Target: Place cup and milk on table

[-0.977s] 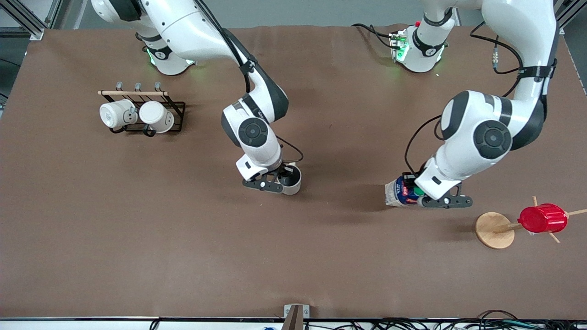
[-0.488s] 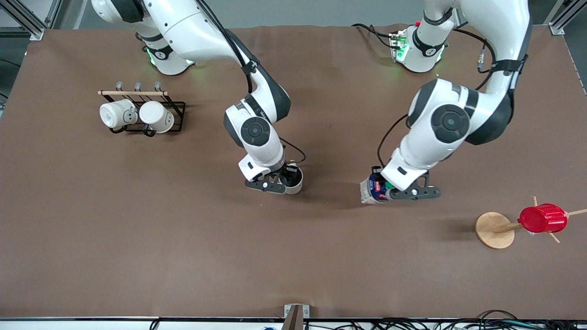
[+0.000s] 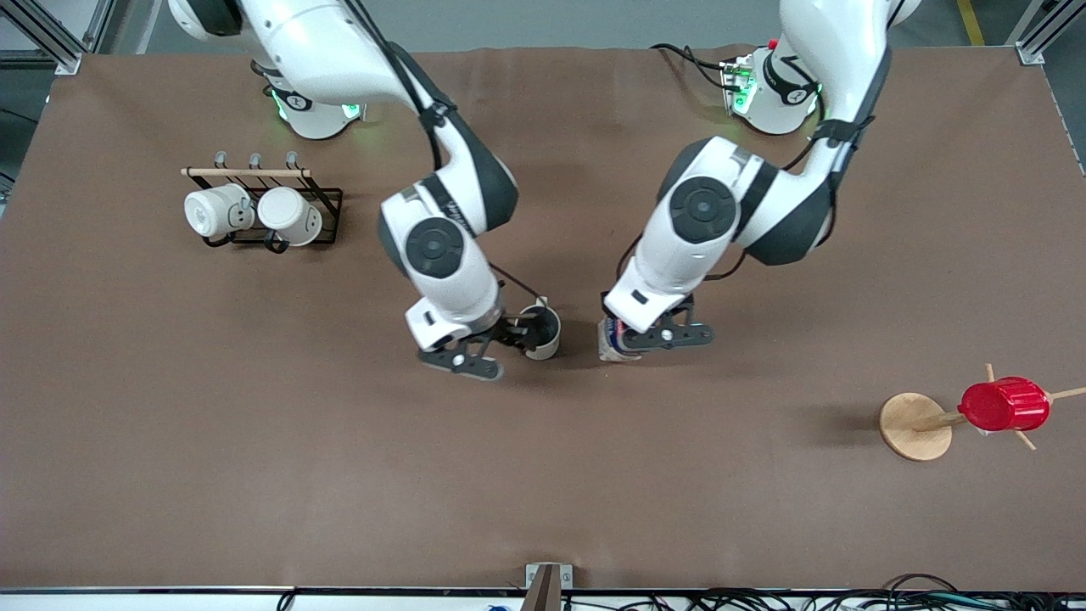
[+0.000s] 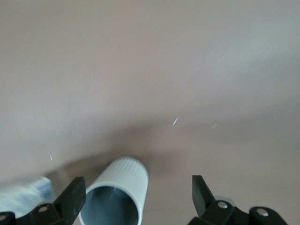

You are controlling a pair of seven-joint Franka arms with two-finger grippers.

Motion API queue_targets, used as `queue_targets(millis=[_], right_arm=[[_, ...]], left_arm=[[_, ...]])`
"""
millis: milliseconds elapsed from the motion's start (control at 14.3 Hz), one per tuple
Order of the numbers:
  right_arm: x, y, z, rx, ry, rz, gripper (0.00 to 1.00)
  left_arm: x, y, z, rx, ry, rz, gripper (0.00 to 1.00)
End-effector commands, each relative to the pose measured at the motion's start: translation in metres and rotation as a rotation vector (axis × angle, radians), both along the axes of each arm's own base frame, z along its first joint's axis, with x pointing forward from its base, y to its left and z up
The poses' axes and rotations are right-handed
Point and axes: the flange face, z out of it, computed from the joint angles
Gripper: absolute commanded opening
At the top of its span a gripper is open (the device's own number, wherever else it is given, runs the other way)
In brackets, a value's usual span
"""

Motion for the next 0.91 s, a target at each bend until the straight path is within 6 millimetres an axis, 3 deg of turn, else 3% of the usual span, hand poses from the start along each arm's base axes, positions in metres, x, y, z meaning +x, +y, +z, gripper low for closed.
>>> queue_targets(millis=[0, 70, 279, 488, 698, 837], right_arm=[[0.013, -0.076, 0.069, -0.046, 0.006, 0.007, 1.00], [0.020, -0.111, 0.088, -0.084, 0.001, 0.000, 1.00], [0.027, -0.183, 0.127, -0.130, -0.016, 0.015, 1.00], [0.020, -0.260, 0.169, -0.126, 0.004, 0.046, 1.00], [-0.002, -0.315, 0.204, -0.112, 0.002, 0.054, 1.00], [-0.022, -0.357, 0.224, -0.099, 0.000, 0.049, 1.00]], left_arm=[[0.002, -0.020, 0.010, 0.021, -0.038, 0.004, 0.22], [-0.002, -0.028, 0.008, 0.022, -0.039, -0.006, 0.22], [-0.004, -0.036, -0.004, 0.022, -0.036, -0.015, 0.22], [-0.002, -0.037, -0.011, 0.019, -0.037, -0.015, 0.27], [-0.002, -0.037, -0.026, 0.045, -0.032, -0.026, 0.45], [-0.001, -0.036, -0.040, 0.058, -0.016, -0.026, 0.67]])
